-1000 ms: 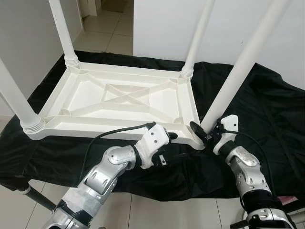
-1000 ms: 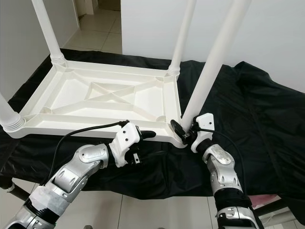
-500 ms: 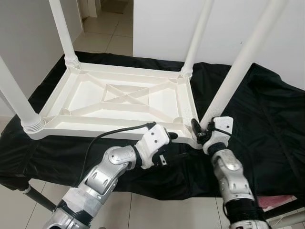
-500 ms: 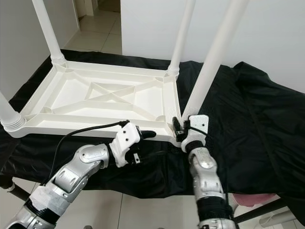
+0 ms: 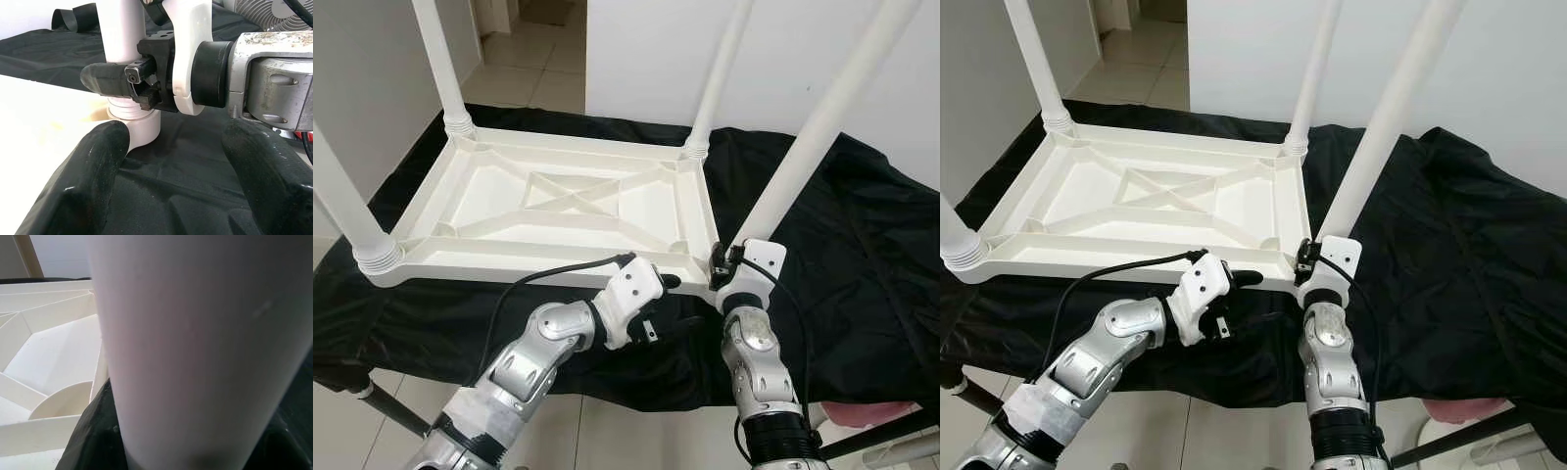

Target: Building children table

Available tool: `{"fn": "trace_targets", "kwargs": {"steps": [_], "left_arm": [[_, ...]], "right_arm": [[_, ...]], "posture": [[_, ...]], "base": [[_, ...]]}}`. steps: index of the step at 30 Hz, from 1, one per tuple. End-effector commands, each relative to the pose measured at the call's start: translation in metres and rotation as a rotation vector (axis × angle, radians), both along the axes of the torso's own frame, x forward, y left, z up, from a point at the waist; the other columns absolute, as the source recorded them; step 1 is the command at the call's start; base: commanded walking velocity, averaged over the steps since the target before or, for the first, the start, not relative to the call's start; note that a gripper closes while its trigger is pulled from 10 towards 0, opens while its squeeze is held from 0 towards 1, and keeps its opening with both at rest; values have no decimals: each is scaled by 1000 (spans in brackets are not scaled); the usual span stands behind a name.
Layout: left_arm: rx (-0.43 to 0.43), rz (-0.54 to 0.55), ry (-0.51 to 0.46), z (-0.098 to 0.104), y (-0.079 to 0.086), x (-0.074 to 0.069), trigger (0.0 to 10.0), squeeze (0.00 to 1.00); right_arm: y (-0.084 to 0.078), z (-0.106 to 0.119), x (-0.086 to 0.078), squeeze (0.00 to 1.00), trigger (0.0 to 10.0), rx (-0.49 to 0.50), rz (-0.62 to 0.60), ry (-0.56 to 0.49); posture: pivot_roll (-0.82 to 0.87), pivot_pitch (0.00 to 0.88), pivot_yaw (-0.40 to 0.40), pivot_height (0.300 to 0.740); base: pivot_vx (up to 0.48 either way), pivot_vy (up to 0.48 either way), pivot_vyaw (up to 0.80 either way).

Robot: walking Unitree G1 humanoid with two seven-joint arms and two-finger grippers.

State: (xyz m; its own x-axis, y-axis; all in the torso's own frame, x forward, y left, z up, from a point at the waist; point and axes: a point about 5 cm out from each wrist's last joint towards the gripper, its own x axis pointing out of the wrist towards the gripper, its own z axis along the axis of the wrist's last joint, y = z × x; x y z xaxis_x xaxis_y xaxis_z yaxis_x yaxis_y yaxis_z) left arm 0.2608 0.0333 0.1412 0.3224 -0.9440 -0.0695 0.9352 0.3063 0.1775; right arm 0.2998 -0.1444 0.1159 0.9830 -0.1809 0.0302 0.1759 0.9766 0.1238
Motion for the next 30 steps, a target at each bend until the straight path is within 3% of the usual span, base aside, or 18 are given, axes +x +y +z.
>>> {"fn": "trace_targets", "kwargs": {"steps": [1,3,4,5,6,9,15,19,20,21,22,30], "left_arm": [[7,-46,11,-2,-2,-3,10000,0],[7,-44,10,-2,-1,-2,10000,0],[6,-42,8,-1,-1,-2,10000,0],[6,-42,8,-1,-1,-2,10000,0],[5,-41,10,-2,-1,-2,10000,0],[4,-43,11,-2,-1,-3,10000,0],[6,-47,10,-2,-2,-3,10000,0],[9,-46,8,-1,0,-2,10000,0],[10,-46,8,-1,0,-2,10000,0],[10,-46,8,-1,0,-2,10000,0],[12,-48,8,-2,0,-2,10000,0],[15,-56,6,-2,-1,-2,10000,0]], "right_arm": [[4,-9,-2,0,10000,41,30,43],[5,-8,-1,0,10000,42,41,36],[6,-6,-1,863,10000,52,55,23],[6,-6,-1,863,10000,52,55,23],[7,-4,-2,1000,10000,86,81,2],[4,2,-1,1000,10000,117,141,-41],[-6,8,-1,1000,10000,83,202,-76],[-23,8,-3,1000,10000,9,293,-88],[-26,7,-4,631,10000,7,320,-85],[-26,7,-4,631,10000,7,320,-85],[-31,6,-4,0,10000,-19,389,-82],[-43,5,-1,0,10000,-83,538,-72]], "posture": [[-5,0,-82,740],[-5,0,-82,740],[-5,0,-82,740],[-5,0,-82,740],[-5,0,-84,740],[-7,0,-81,740],[-6,0,-82,740],[-3,0,-80,740],[-3,0,-80,740],[-3,0,-80,740],[-4,0,-76,740],[-10,0,-71,740]], "base": [[0,0,0],[0,0,0],[0,0,0],[0,0,0],[0,0,0],[0,0,0],[0,0,0],[0,0,0],[0,0,0],[0,0,0],[0,0,0],[0,0,0]]}}
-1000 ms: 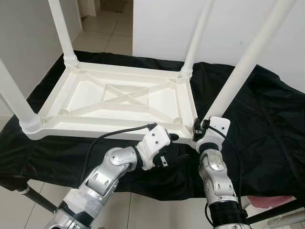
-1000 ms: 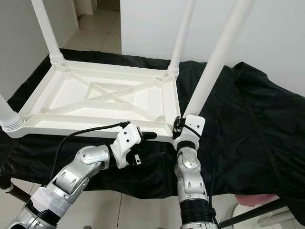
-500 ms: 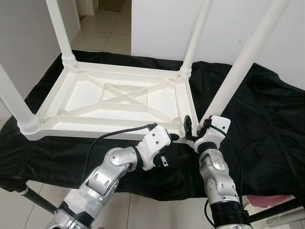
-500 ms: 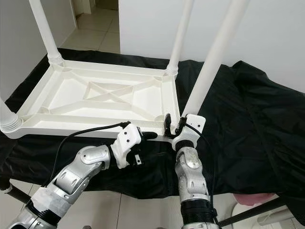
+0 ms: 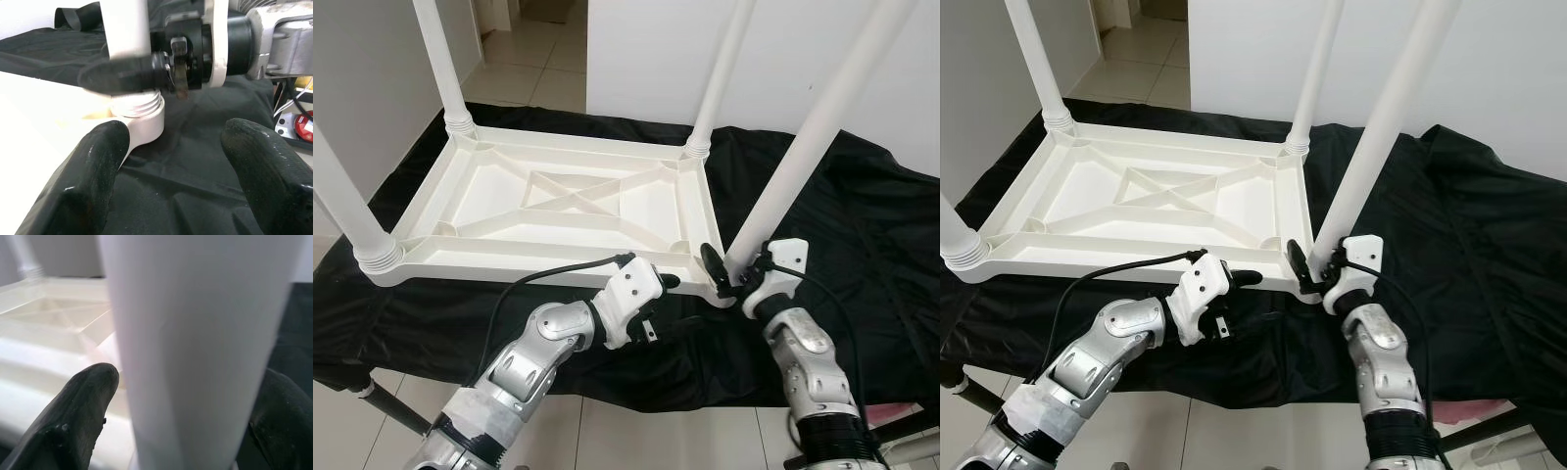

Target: Building children table

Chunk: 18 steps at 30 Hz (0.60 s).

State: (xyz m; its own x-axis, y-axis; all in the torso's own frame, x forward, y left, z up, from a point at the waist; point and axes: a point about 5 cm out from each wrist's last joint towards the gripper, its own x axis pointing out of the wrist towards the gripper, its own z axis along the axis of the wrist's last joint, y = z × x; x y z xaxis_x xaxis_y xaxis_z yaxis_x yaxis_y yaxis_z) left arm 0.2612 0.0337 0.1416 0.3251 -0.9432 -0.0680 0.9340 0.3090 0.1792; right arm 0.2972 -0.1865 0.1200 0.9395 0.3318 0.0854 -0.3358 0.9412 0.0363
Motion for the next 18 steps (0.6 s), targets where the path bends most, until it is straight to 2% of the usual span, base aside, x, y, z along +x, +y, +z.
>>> {"fn": "trace_targets", "kwargs": {"steps": [1,4,6,7,8,10,12,18], "left_arm": [[16,-58,8,-2,-1,-2,10000,0],[16,-64,4,-2,-3,-1,10000,0],[16,-64,4,-2,-3,-1,10000,0],[17,-65,3,-2,-3,-1,10000,0],[17,-65,3,-2,-3,-1,10000,0],[17,-66,2,-2,-3,-2,10000,0],[18,-66,2,-2,-3,-2,10000,0],[21,-60,3,-3,-1,-3,10000,0]], "right_arm": [[-1,1,1,0,10000,2,22,-8],[-2,1,9,0,9843,-20,123,-3],[-2,1,9,0,9843,-20,123,-3],[-1,1,11,0,7529,-32,149,-1],[-1,1,11,0,7529,-32,149,-1],[-3,-1,16,0,392,-70,156,11],[-6,-4,18,0,0,-88,157,20],[-16,-10,19,0,0,-97,145,47]], "posture": [[-10,0,-71,740],[-9,0,-69,740],[-9,0,-69,740],[-7,0,-70,740],[-7,0,-70,740],[-4,0,-72,740],[2,0,-76,740],[7,0,-81,740]], "base": [[0,0,0],[0,0,0],[0,0,0],[0,0,0],[0,0,0],[0,0,0],[0,0,0],[0,0,0]]}}
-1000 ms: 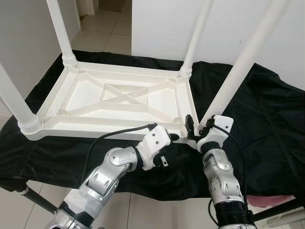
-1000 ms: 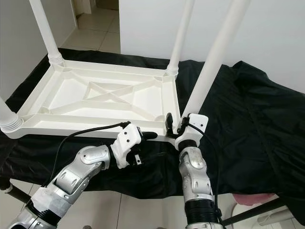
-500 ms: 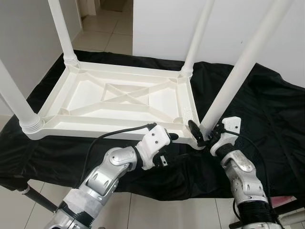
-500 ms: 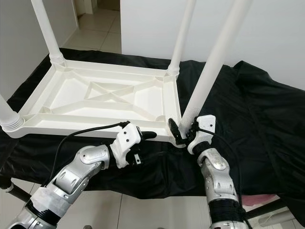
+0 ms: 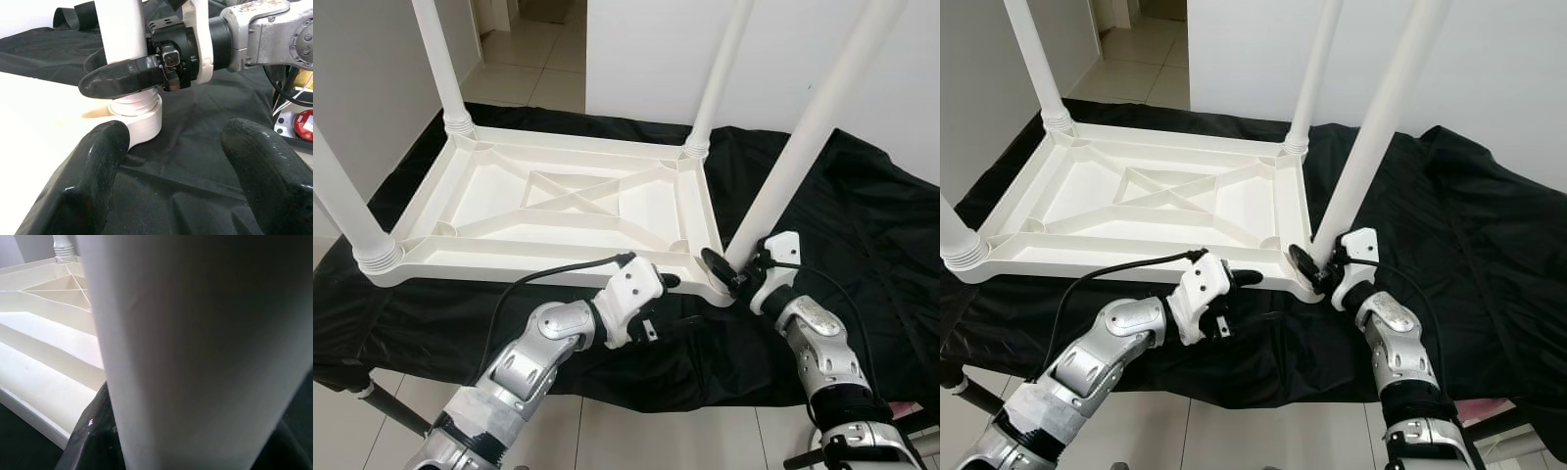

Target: Building children table

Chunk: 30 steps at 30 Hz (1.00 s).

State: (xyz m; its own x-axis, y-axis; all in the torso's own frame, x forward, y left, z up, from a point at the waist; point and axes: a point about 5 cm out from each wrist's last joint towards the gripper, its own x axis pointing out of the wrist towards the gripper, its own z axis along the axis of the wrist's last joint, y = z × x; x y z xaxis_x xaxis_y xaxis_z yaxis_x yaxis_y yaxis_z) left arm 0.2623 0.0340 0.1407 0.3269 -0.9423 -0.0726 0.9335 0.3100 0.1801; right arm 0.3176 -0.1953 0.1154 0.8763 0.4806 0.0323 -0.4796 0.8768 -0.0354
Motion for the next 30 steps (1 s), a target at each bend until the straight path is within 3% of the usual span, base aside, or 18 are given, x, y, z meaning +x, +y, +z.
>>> {"fn": "trace_targets", "kwargs": {"steps": [1,4,5,6,16,19,25,30], "left_arm": [[16,-62,3,-2,-1,-4,10000,0],[17,-60,5,-3,-1,-5,10000,0],[16,-58,6,-4,-1,-5,10000,0],[16,-58,6,-4,-1,-5,10000,0],[18,-62,4,-4,-1,-5,10000,0],[20,-65,5,-4,-1,-5,10000,0],[21,-65,3,-4,-1,-6,10000,0],[22,-63,2,-5,-1,-6,10000,0]], "right_arm": [[-7,-6,-1,0,0,-12,-14,27],[-9,-7,-1,0,0,-15,-20,27],[-9,-8,-2,0,5373,-10,-36,31],[-8,-8,-1,0,10000,-5,-47,31],[4,-11,-1,0,10000,18,-127,57],[9,-14,-3,0,10000,55,-313,83],[13,-16,-8,0,10000,81,-438,96],[24,-26,-19,0,10000,36,-697,127]], "posture": [[7,0,-81,740],[7,0,-82,740],[6,0,-83,740],[6,0,-83,740],[3,0,-79,740],[4,0,-80,740],[10,0,-85,740],[19,0,-95,740]], "base": [[0,0,0],[0,0,0],[0,0,0],[0,0,0],[0,0,0],[0,0,0],[0,0,0],[0,0,0]]}}
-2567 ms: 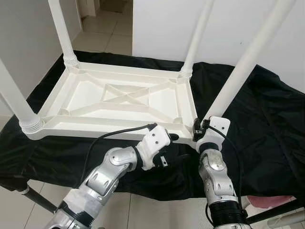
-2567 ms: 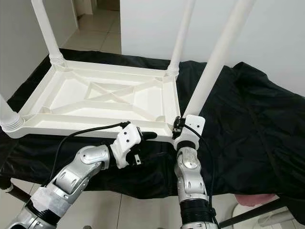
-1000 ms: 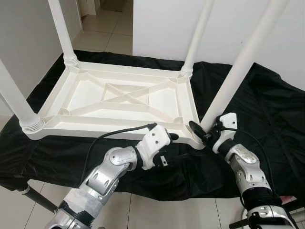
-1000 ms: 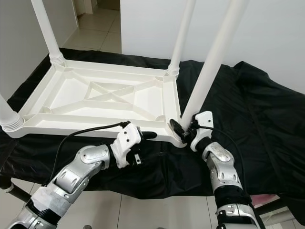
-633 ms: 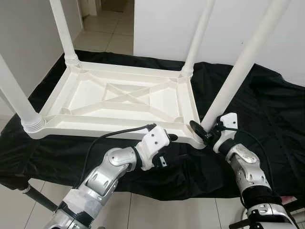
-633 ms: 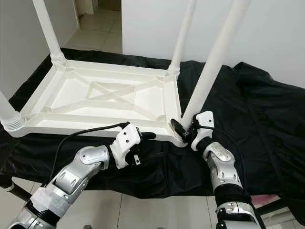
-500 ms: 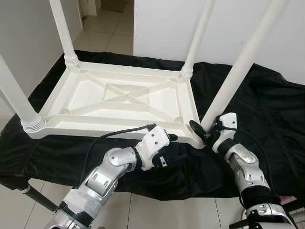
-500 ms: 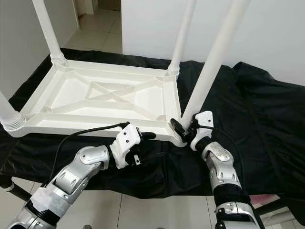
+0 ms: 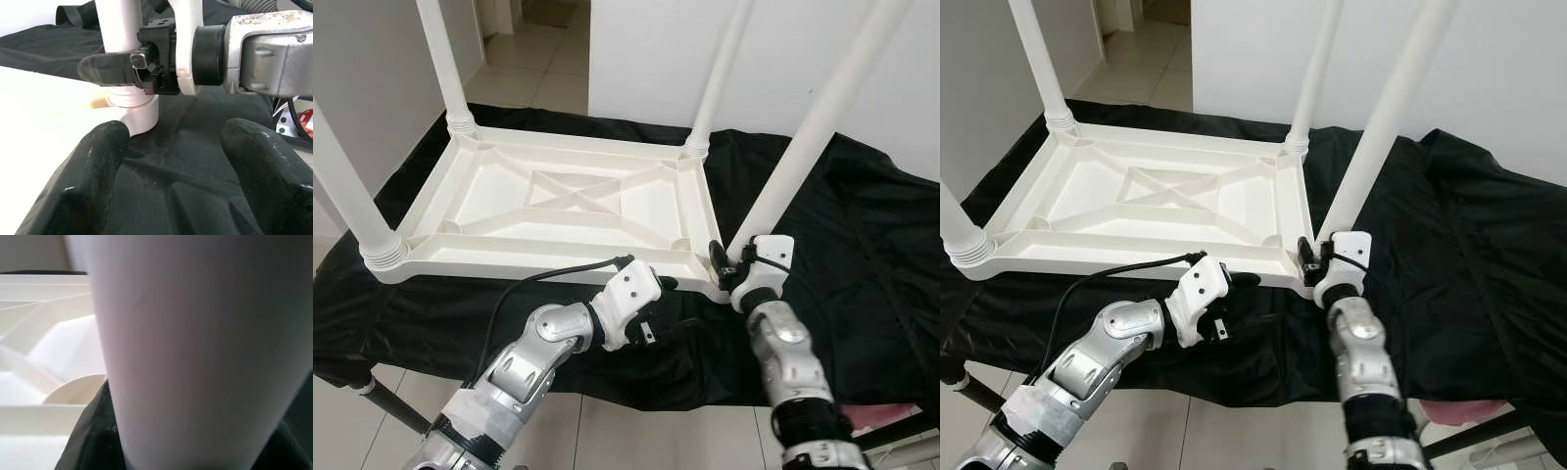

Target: Building children table

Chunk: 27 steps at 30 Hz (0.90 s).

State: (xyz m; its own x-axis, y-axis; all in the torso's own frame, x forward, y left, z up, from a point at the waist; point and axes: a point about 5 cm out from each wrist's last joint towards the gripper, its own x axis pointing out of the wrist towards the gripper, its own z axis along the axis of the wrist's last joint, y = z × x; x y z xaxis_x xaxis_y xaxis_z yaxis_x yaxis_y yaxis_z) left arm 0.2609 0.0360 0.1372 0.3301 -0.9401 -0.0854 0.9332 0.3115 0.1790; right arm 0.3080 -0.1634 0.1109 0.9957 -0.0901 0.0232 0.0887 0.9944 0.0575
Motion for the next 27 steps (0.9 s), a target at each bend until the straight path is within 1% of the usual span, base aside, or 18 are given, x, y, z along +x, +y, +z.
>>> {"fn": "trace_targets", "kwargs": {"steps": [1,3,4,5,7,9,12,16,18,19,21,22,23,27], "left_arm": [[10,-67,-2,-1,-3,-5,10000,0],[9,-66,-5,-1,-3,-5,10000,0],[8,-67,-6,0,-4,-4,10000,0],[8,-67,-6,0,-4,-4,10000,0],[7,-68,-7,0,-4,-4,10000,0],[8,-68,-6,0,-4,-4,10000,0],[10,-69,-6,-1,-3,-5,10000,0],[12,-69,-5,-1,-3,-5,10000,0],[10,-68,-5,0,-3,-5,10000,0],[8,-66,-5,0,-3,-5,10000,0],[8,-65,-4,0,-3,-6,10000,0],[7,-66,-3,-1,-3,-6,10000,0],[5,-66,-1,-1,-4,-7,10000,0],[3,-64,-1,-1,-4,-7,10000,0]], "right_arm": [[-8,-22,-9,0,10000,-23,-103,113],[2,-25,-13,0,10000,-18,-134,126],[10,-26,-14,0,10000,7,-131,130],[10,-26,-14,0,10000,7,-131,130],[23,-25,-15,0,10000,49,-102,133],[22,-22,-13,0,10000,67,-97,119],[20,-20,-13,0,10000,63,-106,112],[23,-17,-14,0,10000,80,-92,90],[24,-15,-14,0,10000,72,-83,80],[23,-13,-15,490,10000,81,-73,66],[22,-12,-15,490,10000,95,-70,60],[22,-10,-16,1000,10000,104,-42,39],[21,-6,-17,1000,10000,113,0,7],[20,-5,-18,1000,10000,114,24,-10]], "posture": [[19,0,-95,740],[22,0,-96,740],[25,0,-96,740],[25,0,-96,740],[27,0,-96,740],[27,0,-94,740],[28,0,-94,740],[29,0,-95,740],[30,0,-97,740],[28,0,-97,740],[28,0,-97,740],[28,0,-100,740],[28,0,-100,740],[30,0,-103,740]], "base": [[0,0,0],[0,0,0],[0,0,0],[0,0,0],[0,0,0],[0,0,0],[0,0,0],[0,0,0],[0,0,0],[0,0,0],[0,0,0],[0,0,0],[0,0,0],[0,0,0]]}}
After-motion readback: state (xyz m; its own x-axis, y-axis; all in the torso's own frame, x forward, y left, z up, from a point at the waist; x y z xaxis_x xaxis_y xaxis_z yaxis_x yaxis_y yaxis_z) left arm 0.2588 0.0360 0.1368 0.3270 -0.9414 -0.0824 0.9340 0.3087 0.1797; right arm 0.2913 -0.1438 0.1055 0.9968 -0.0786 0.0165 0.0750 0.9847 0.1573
